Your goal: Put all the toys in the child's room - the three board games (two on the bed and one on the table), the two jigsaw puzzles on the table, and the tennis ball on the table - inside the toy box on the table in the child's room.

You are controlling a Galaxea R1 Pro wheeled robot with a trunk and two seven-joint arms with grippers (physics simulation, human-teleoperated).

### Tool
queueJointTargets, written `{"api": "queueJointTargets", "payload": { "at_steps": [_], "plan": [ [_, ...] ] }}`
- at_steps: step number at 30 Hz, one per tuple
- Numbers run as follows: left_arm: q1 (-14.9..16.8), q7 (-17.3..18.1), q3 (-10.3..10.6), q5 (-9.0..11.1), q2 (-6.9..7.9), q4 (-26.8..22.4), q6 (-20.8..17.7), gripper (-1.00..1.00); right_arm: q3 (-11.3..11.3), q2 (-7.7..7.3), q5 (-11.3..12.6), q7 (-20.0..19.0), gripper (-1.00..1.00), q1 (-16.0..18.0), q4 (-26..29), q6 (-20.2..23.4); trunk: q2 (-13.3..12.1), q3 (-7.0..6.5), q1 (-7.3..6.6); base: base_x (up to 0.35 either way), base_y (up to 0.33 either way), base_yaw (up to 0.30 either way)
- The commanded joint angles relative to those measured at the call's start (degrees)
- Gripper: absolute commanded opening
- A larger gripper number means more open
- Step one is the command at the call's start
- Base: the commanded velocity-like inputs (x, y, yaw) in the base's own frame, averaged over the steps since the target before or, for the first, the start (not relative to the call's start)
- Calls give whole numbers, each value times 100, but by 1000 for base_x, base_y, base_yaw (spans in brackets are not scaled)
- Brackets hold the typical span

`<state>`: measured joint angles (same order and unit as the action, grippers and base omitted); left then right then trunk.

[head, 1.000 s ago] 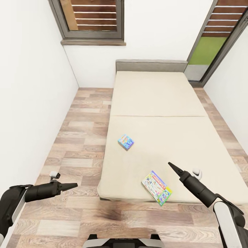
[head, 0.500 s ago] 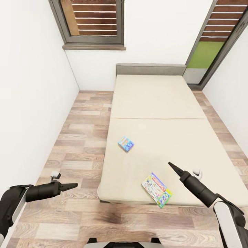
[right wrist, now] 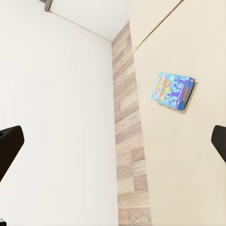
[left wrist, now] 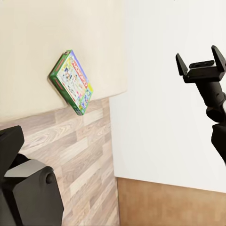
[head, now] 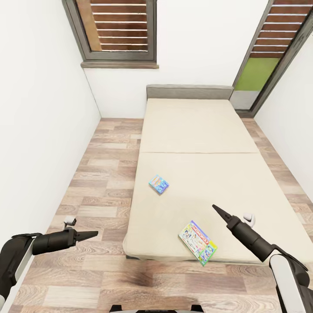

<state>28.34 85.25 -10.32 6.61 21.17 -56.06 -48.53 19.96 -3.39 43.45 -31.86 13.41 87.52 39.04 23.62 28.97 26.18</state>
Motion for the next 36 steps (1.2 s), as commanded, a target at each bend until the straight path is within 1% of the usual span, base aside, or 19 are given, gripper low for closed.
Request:
{"api": "queueJointTargets", "payload": {
  "at_steps": [1, 19, 27, 33, 36],
  "plan": [
    [3, 18, 0, 4, 1, -1, -60, 100, 8, 2, 24, -5, 100, 4, 2, 42, 8, -2, 3, 0, 0, 0],
    [-1, 4, 3, -2, 1, -1, -60, 100, 8, -3, 24, -2, 100, 4, 0, 42, 8, -174, 3, 0, 0, 0],
    [1, -119, 3, -2, 1, -1, -60, 100, 8, 3, 24, 3, 100, 4, -6, 34, 8, -250, 3, 0, 0, 0],
    [2, -256, -2, -2, 1, -1, -60, 100, 0, -2, 29, 4, 100, 4, -7, -160, 8, -307, 3, 0, 0, 30],
    [3, -290, -4, -2, 1, -1, -60, 100, -99, -16, 24, 7, 100, 4, -13, -228, 8, -336, 3, 0, 0, 70]
  ]
}}
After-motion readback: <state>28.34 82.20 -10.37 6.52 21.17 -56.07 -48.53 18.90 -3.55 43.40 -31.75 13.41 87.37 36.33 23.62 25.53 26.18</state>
